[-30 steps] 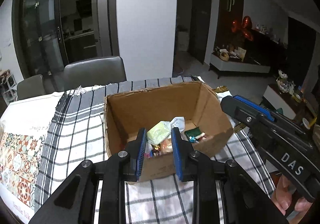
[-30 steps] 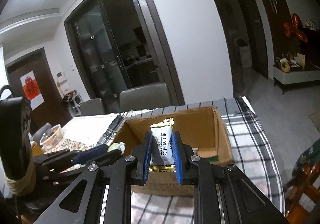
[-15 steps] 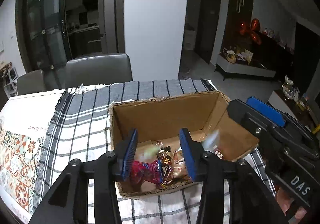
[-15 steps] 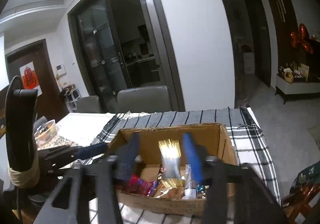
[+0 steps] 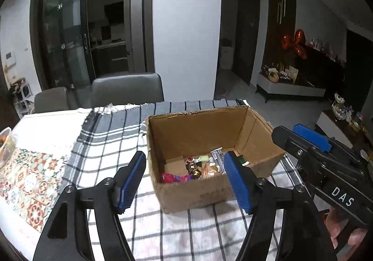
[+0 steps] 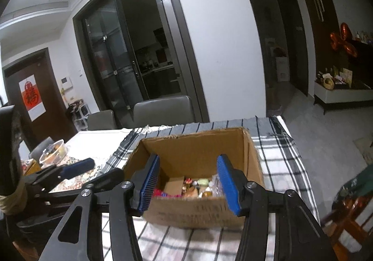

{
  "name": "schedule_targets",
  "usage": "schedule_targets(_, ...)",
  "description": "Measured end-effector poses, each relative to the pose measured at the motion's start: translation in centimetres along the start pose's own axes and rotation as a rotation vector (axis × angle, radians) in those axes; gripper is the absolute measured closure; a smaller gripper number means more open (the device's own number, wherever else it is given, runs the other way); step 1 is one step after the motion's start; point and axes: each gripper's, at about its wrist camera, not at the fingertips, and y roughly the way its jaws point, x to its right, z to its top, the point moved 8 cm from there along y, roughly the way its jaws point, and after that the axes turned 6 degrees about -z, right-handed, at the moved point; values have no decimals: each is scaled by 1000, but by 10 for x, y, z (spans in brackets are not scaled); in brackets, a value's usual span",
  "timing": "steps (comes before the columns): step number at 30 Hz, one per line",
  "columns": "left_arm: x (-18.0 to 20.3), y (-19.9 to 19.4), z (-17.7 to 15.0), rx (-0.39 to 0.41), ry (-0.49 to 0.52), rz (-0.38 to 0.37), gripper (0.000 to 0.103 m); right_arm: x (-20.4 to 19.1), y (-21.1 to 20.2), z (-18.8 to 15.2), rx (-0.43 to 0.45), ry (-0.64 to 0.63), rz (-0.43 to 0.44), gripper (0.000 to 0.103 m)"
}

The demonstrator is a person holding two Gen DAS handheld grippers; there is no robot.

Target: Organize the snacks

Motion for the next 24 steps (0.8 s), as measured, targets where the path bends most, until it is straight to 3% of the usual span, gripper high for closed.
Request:
schedule_targets(10,8,-67,-28,59,29,80,16,-4,-64,-27,-8,-48,-72,42)
schedule_targets(13,8,-86,-39,74,29,103,10,-5,-81,-36,-10,-57,-87,33)
schedule_targets(16,10,-102,-49,91,16,105,4,-12,-99,-49,-13,-79,-92,33)
schedule_targets(24,10,-140,-76,141,41,157,0,-16,-141,-84,-36,-104,-132,33)
